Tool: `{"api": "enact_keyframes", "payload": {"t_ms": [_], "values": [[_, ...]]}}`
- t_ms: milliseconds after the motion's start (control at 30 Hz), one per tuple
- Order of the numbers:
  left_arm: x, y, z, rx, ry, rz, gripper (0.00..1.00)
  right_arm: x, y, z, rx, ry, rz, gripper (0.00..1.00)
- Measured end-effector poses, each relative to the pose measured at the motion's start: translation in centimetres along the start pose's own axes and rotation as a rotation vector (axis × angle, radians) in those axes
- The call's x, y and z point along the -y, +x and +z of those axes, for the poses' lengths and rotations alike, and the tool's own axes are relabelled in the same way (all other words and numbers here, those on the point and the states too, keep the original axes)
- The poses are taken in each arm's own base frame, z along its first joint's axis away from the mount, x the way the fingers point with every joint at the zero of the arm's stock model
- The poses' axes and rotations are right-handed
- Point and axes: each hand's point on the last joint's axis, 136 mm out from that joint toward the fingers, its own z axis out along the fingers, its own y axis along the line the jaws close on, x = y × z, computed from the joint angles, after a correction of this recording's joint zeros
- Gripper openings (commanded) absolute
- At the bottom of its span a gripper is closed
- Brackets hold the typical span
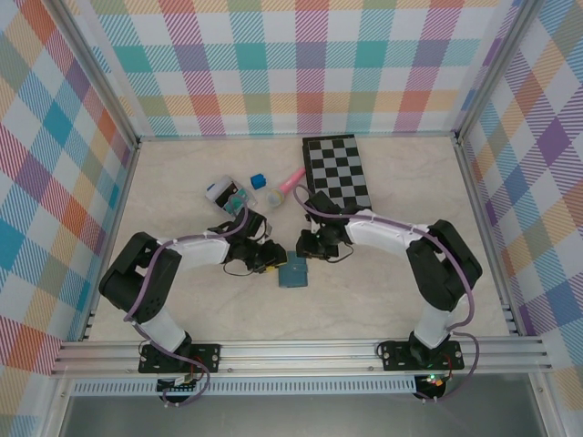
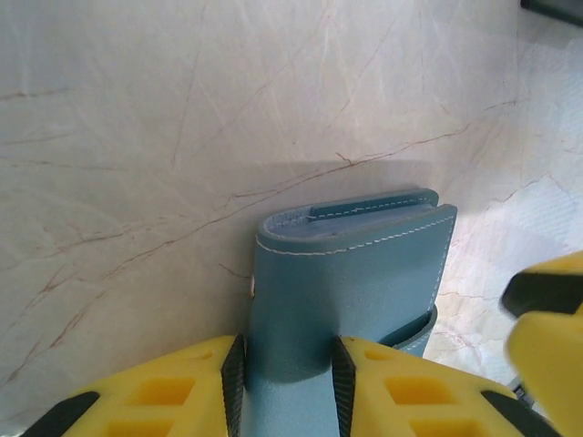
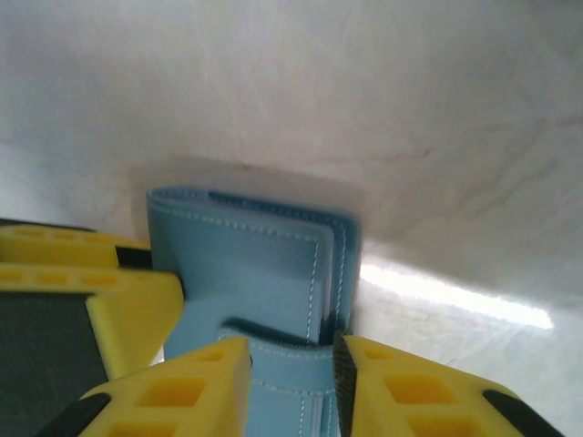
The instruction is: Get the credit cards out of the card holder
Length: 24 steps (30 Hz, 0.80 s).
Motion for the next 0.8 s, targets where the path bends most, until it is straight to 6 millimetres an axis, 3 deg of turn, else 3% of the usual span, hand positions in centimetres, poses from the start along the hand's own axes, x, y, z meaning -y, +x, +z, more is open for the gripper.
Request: {"api": "enact_keyframes", "payload": {"t_ms": [300,600,700,800], "values": [[-0.3,0.5,0.0,-0.021,0.007,-0.012,0.34,-0.1,1.3,2.1,-0.092,-0.041,0.015,0.25],[0.1,1.0,0.3,-0.055,0.067,-0.042,0.35,0.2,1.3,2.7,-0.107,-0.040,0.025,0.25],[0.1,0.9,0.3,-0.054,0.098,-0.061,0.33,0.2,1.3,2.7,-0.112,-0.047,0.030,0.25],[0.0,0.7,0.2,-0.052,0.122,-0.085,0.25,0.1,1.2,2.7,-0.110,-0.049,0.029,0.27]]}}
